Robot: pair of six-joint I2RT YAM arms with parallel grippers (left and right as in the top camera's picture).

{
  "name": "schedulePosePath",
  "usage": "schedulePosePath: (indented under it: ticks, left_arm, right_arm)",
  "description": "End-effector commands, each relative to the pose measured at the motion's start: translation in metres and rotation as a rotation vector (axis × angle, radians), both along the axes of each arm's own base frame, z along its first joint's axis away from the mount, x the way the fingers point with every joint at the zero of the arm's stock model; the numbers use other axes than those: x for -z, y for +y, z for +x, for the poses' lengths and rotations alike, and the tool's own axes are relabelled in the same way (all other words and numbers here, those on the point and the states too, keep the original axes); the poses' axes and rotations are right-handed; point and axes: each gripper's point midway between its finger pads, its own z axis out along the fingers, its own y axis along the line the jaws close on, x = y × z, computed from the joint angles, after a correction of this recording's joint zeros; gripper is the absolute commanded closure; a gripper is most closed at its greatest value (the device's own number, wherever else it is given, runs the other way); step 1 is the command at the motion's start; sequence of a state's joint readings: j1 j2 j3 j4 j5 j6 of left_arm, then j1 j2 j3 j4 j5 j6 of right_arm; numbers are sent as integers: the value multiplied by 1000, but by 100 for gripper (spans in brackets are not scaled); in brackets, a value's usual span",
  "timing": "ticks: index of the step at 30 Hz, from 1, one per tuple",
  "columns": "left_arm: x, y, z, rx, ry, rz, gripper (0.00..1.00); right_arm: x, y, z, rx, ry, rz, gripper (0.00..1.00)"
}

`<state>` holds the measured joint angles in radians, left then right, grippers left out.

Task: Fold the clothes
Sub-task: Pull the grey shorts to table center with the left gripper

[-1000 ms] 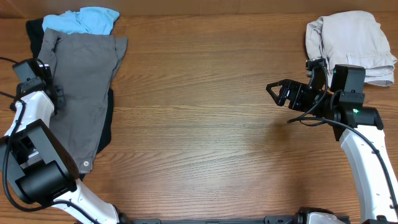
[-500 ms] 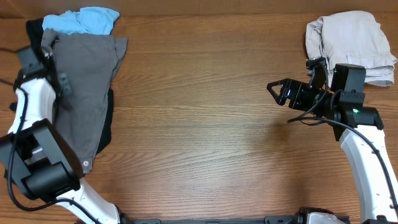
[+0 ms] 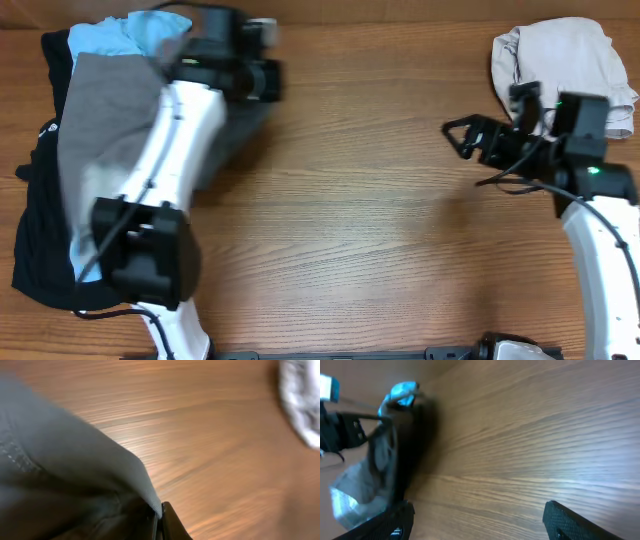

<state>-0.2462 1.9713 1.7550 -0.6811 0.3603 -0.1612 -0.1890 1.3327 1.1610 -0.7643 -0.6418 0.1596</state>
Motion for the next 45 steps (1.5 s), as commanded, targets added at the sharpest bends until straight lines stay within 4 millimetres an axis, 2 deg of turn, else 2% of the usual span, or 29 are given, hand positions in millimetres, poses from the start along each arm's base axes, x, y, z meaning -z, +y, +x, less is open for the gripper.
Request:
schedulePosePath:
  ticks: [1,3,6,8,9,10,11,12,14,19,22,24,26,27,28,29,32,35,40,42,45]
  left_arm:
    - [-33,-112,-36,204,-69,-117,96]
    - [-35,-153,-52,262,-113,-114,96]
    - [-29,-197,-71,310,-168,-82,94]
    - [-22,-216,-79,342,-178,-86,90]
    - [-19,-225,-82,355,-184,-88,79]
    - [-15,-230,-83,362,-188,-86,64]
    - [-13,-235,-83,370,-197,-87,20]
    - [-12,-235,-83,374,-201,-84,0]
    - [-14,-232,-77,366,-215,-83,0]
    - [-45,-185,-50,278,-222,-81,0]
    - [-62,-143,-45,227,-198,-44,0]
    - [-70,-94,-44,171,-156,6,0]
    - [-69,-60,-46,119,-98,35,0]
    - [-65,-41,-49,90,-54,49,0]
    - [-58,-21,-54,66,3,70,0]
    - [-52,-8,-57,56,38,86,0]
    - [-30,16,-71,81,133,153,0]
    - [0,40,-85,67,223,287,0]
    - [32,45,-106,53,338,314,0]
    - [52,49,-121,61,407,324,0]
    - [76,51,-144,80,499,322,0]
  right_arm:
    - [-34,-37,4,97,-49,-9,12]
    - [-43,-61,-1,149,-52,-14,10]
    - [-53,-90,-8,210,-66,-5,9]
    - [-54,-104,-11,249,-68,5,9]
    - [-53,-112,-13,270,-67,5,9]
    - [-53,-116,-14,282,-67,5,8]
    - [-54,-122,-15,298,-69,4,7]
    - [-54,-124,-16,303,-70,3,7]
    - [-54,-128,-16,314,-71,1,5]
    - [-52,-126,-18,313,-61,6,4]
    - [-47,-118,-21,284,-36,3,5]
    - [-32,-103,-27,267,51,-29,6]
    - [-19,-87,-33,239,128,-63,7]
    - [-14,-80,-36,228,159,-73,7]
    - [-4,-65,-43,201,223,-91,9]
    - [3,-58,-47,201,272,-99,10]
    - [29,-31,-60,207,404,-113,11]
    - [58,4,-70,168,487,-87,13]
    - [106,57,-85,103,553,-64,16]
    - [122,79,-90,63,536,-80,20]
    - [141,85,-98,110,554,-140,21]
